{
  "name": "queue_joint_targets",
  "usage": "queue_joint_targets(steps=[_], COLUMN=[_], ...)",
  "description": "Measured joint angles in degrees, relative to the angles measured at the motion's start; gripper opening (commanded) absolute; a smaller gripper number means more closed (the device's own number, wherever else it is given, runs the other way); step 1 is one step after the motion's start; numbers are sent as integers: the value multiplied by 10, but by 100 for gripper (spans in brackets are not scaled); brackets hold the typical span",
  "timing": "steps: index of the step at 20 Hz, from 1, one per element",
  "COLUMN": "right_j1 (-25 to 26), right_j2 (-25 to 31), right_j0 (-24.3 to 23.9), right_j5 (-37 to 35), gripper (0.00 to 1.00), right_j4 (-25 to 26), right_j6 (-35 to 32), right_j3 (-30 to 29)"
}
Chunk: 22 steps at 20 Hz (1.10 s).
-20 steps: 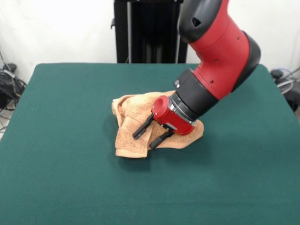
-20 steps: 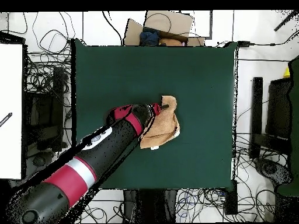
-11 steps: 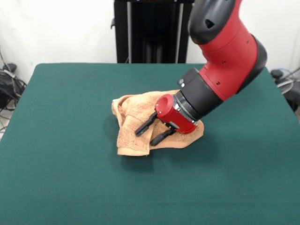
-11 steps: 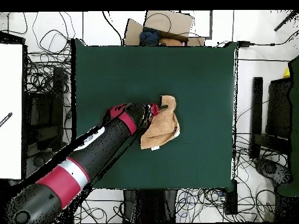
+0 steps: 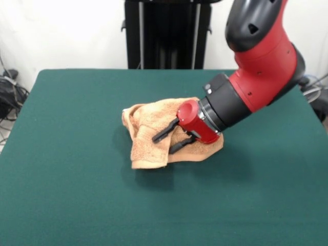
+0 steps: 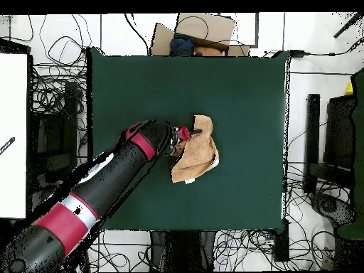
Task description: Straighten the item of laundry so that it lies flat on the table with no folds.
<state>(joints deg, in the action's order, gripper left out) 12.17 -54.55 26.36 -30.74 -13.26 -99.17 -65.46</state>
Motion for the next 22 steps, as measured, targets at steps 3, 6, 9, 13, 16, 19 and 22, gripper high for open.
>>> queue_joint_targets(steps=[3, 6, 9, 13, 16, 19, 22], right_j1=[7, 16, 20, 23, 23, 23, 23], right_j2=[-5, -15, -19, -19, -19, -19, -19], right_j0=[0, 0, 0, 0, 0, 0, 0], right_j5=[-14, -21, -21, -21, -21, -21, -21], gripper=[100, 100, 100, 100, 0, 0, 0], right_j4=[0, -1, -2, -8, -14, -17, -20], right_j6=[0, 0, 0, 0, 0, 0, 0], right_j3=[9, 18, 20, 20, 20, 20, 20])
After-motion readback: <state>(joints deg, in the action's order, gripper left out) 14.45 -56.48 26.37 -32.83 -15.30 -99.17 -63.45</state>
